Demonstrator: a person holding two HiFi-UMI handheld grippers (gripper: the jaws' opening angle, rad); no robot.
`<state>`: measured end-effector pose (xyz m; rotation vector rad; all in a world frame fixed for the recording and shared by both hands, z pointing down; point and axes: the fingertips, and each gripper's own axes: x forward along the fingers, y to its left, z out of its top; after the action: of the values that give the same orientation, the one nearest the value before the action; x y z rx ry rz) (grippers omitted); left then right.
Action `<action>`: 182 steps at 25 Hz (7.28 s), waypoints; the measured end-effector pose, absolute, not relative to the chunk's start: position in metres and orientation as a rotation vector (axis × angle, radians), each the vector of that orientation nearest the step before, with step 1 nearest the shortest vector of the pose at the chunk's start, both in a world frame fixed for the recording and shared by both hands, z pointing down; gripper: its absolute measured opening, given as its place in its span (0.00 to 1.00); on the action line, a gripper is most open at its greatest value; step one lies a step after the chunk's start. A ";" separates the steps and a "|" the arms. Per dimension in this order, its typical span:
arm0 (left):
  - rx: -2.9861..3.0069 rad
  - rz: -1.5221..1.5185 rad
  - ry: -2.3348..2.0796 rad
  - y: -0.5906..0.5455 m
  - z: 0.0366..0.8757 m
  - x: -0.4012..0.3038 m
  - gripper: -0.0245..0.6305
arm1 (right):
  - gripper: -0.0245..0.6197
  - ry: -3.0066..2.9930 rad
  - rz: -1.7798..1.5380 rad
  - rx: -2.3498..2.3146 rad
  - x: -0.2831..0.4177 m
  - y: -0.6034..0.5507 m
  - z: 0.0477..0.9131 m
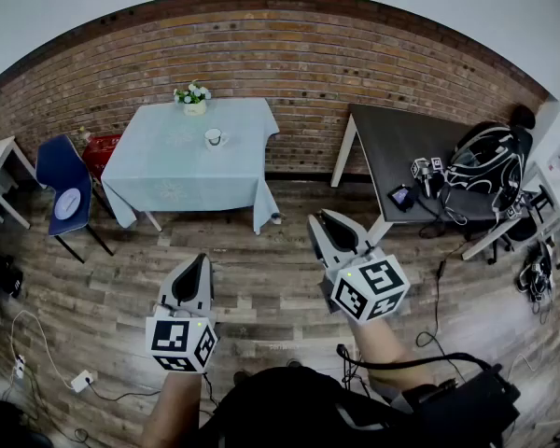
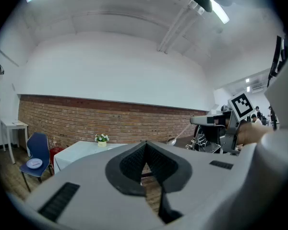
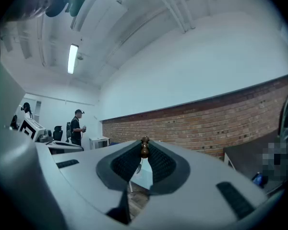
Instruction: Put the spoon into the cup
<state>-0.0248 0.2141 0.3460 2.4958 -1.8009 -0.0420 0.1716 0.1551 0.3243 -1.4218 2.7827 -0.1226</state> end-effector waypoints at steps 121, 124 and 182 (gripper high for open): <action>2.414 -0.012 -1.781 -0.234 0.384 -0.188 0.05 | 0.12 2.804 -0.215 -1.384 0.012 -0.293 0.354; 2.424 -0.008 -1.754 -0.250 0.387 -0.198 0.05 | 0.12 2.797 -0.229 -1.416 0.005 -0.311 0.357; 1.805 0.105 -2.236 -0.288 0.446 -0.236 0.05 | 0.12 3.362 -0.720 -0.923 -0.103 -0.474 0.628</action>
<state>-0.2360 -0.2878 0.4459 1.8047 -2.2362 0.1047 -0.1031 -0.4739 0.6279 -0.9230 3.3616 -0.7201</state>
